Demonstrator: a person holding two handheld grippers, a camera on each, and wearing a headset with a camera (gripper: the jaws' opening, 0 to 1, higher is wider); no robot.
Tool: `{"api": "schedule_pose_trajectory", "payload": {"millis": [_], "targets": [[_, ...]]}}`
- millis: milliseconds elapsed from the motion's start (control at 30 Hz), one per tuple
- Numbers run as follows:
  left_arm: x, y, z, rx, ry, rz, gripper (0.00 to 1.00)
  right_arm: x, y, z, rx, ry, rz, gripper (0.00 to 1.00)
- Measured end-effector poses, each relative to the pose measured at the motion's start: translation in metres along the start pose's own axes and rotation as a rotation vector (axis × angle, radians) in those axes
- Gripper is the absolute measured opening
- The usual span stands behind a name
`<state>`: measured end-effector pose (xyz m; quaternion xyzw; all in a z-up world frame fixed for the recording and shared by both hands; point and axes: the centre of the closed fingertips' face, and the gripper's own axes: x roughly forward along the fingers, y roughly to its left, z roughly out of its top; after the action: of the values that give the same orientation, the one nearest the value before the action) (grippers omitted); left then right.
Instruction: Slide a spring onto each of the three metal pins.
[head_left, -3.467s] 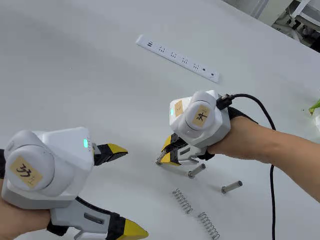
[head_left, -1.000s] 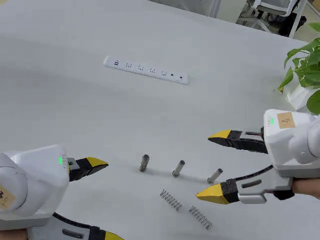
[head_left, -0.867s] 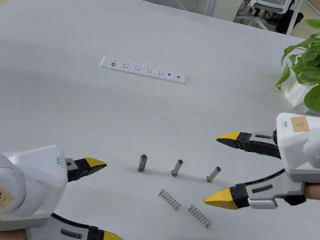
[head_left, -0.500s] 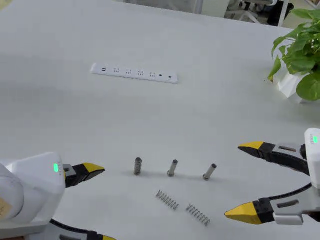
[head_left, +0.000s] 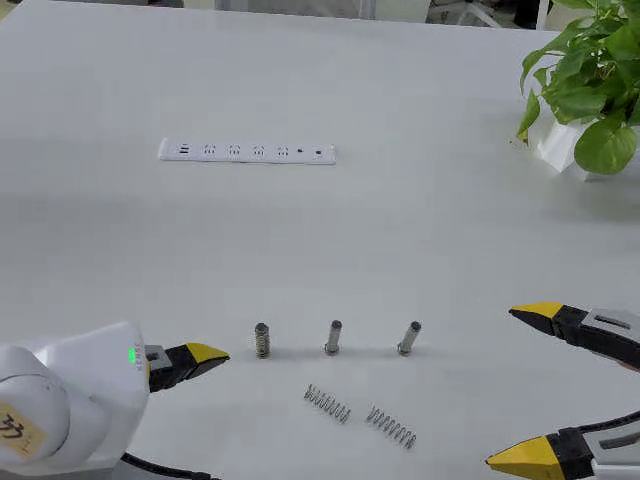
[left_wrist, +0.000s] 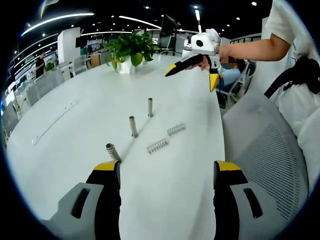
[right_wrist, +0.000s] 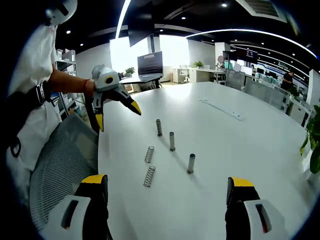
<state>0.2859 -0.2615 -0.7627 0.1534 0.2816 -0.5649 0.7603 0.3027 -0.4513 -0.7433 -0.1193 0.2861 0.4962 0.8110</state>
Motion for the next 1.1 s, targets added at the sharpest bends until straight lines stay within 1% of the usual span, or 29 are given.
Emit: {"api": "schedule_pose_trajectory", "payload": {"millis": [33,100,167,267,300,367,467,600,633,667,700,733,767,800,833,867,900,933,967,1033,1100], "targets": [[0.003,0.001,0.001,0.01,0.003,-0.002,0.72,0.0,0.0,-0.001,0.003,-0.001,-0.001,0.99],[0.009,0.003,0.004,0.012,-0.006,-0.009,0.69,-0.001,-0.001,-0.003,0.011,-0.004,-0.005,0.98],[0.017,0.006,0.008,0.03,-0.014,-0.013,0.66,-0.001,0.0,-0.005,0.018,-0.003,-0.007,0.98],[0.028,0.01,0.011,0.047,-0.021,-0.019,0.58,-0.001,0.0,-0.009,0.028,-0.002,-0.007,0.97],[0.032,0.012,0.013,0.055,-0.032,-0.025,0.54,-0.002,0.0,-0.01,0.031,-0.001,-0.007,0.97],[0.039,0.013,0.014,0.06,-0.027,-0.033,0.49,-0.002,0.0,-0.012,0.036,0.0,-0.009,0.97],[0.049,0.016,0.013,0.081,-0.018,-0.043,0.46,-0.003,-0.001,-0.013,0.042,0.001,-0.013,0.96],[0.06,0.019,0.011,0.122,0.01,-0.053,0.37,-0.004,-0.001,-0.014,0.048,0.001,-0.018,0.95],[0.064,0.019,0.01,0.144,0.025,-0.057,0.36,-0.004,-0.002,-0.015,0.05,0.0,-0.02,0.95],[0.065,0.021,0.007,0.175,0.046,-0.052,0.34,-0.004,-0.002,-0.015,0.053,0.001,-0.021,0.95],[0.067,0.024,0.003,0.212,0.08,-0.041,0.32,-0.004,-0.002,-0.016,0.056,0.001,-0.022,0.95],[0.07,0.02,0.003,0.226,0.089,-0.062,0.3,-0.004,-0.002,-0.017,0.058,0.003,-0.023,0.94],[0.073,0.019,0.002,0.226,0.096,-0.067,0.29,-0.004,-0.002,-0.017,0.058,0.004,-0.023,0.94],[0.074,0.022,-0.003,0.249,0.133,-0.054,0.28,-0.004,-0.002,-0.018,0.058,0.005,-0.023,0.94],[0.077,0.027,-0.008,0.304,0.172,-0.04,0.26,-0.004,-0.002,-0.018,0.059,0.004,-0.024,0.94],[0.079,0.023,-0.008,0.308,0.167,-0.054,0.25,-0.004,-0.002,-0.018,0.062,0.003,-0.025,0.94],[0.082,0.021,-0.006,0.278,0.156,-0.062,0.25,-0.004,-0.001,-0.018,0.064,0.002,-0.026,0.94],[0.084,0.02,-0.006,0.272,0.162,-0.06,0.25,-0.004,-0.001,-0.019,0.065,0.002,-0.027,0.93],[0.085,0.019,-0.006,0.291,0.168,-0.064,0.25,-0.004,-0.001,-0.019,0.064,0.003,-0.029,0.93],[0.088,0.017,-0.006,0.3,0.17,-0.067,0.24,-0.003,0.0,-0.02,0.07,0.002,-0.029,0.93],[0.091,0.016,-0.007,0.328,0.193,-0.071,0.24,-0.003,0.0,-0.021,0.074,0.0,-0.029,0.93]]}}
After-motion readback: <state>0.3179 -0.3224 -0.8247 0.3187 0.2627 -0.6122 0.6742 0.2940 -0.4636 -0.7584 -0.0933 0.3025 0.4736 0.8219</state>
